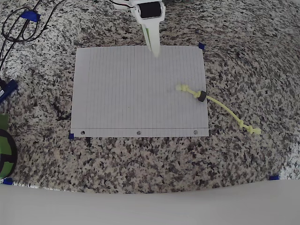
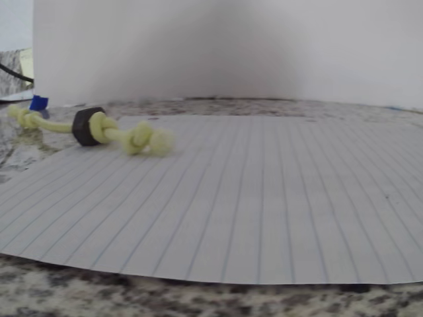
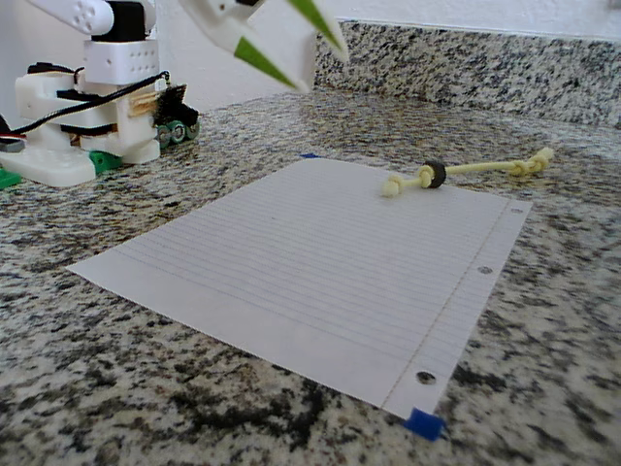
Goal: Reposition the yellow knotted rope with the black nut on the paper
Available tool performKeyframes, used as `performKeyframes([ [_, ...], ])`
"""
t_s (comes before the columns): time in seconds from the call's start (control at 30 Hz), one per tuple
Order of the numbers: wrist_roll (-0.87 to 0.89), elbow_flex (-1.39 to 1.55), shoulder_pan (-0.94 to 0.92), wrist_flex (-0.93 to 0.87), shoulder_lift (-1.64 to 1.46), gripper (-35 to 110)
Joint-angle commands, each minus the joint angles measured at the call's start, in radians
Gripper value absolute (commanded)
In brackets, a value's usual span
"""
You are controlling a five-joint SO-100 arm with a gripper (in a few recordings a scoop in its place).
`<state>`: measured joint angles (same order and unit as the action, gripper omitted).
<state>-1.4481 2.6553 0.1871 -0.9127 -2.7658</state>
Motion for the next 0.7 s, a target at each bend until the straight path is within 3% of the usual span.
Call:
performKeyframes([
  [0.0,-0.003,-0.081,0.028,0.012,0.080,50],
  [0.67,-0.006,-0.334,0.120,-0.130,0.486,49],
])
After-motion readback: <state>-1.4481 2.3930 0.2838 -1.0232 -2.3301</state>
